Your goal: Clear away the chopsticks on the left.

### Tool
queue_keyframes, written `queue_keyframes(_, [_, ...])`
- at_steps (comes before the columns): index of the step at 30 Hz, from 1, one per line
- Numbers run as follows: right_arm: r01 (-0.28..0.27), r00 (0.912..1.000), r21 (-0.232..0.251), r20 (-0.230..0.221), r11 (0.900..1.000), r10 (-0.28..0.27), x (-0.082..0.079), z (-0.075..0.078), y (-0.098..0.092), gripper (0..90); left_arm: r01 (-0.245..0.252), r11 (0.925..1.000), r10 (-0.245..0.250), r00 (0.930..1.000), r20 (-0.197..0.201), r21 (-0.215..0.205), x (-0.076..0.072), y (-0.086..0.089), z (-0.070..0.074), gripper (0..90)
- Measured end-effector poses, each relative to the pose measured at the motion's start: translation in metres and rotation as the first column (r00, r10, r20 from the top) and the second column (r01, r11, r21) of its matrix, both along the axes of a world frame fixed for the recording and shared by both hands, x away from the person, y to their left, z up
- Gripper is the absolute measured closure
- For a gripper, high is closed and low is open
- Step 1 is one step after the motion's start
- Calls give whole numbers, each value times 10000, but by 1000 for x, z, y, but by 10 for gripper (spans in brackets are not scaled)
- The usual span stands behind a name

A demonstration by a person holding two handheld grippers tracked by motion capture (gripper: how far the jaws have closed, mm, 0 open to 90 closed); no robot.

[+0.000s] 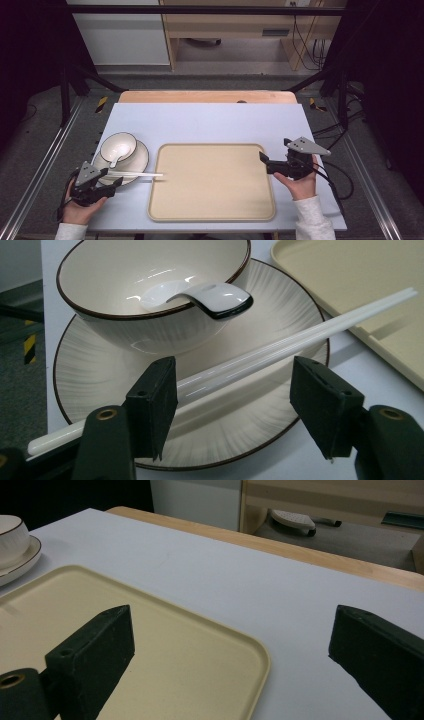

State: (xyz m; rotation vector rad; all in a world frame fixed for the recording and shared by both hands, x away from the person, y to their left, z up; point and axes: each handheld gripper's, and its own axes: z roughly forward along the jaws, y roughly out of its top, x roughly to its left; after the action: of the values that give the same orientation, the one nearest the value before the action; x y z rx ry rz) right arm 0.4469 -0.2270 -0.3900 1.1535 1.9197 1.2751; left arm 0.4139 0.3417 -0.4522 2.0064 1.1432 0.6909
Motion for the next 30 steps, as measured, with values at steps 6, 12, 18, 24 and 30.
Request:
queue_keyframes(6, [-19, 10000, 0, -25, 10000, 19, 0, -1, 1, 49, 29, 9993, -31, 10000, 61, 369, 5, -2, -4, 397])
queue_keyframes(12, [-13, 10000, -26, -19, 10000, 13, 0, -1, 0, 51, 29, 9988, -29, 10000, -4, 487, 5, -3, -4, 437])
queue_keyframes(18, [-8, 10000, -10, 2, 10000, 8, 0, 0, 0, 52, 158, 9978, -144, 9996, -230, 643, 5, -5, -5, 475])
queue_keyframes(24, [1, 10000, -38, -10, 10000, -1, 0, -1, 0, 53, 346, 9977, -323, 9987, -399, 590, 5, -6, -4, 564])
queue_keyframes(30, [8, 10000, -56, -14, 10000, -8, 1, -1, 0, 54, 564, 9966, -526, 9966, -636, 595, 6, -9, -4, 655])
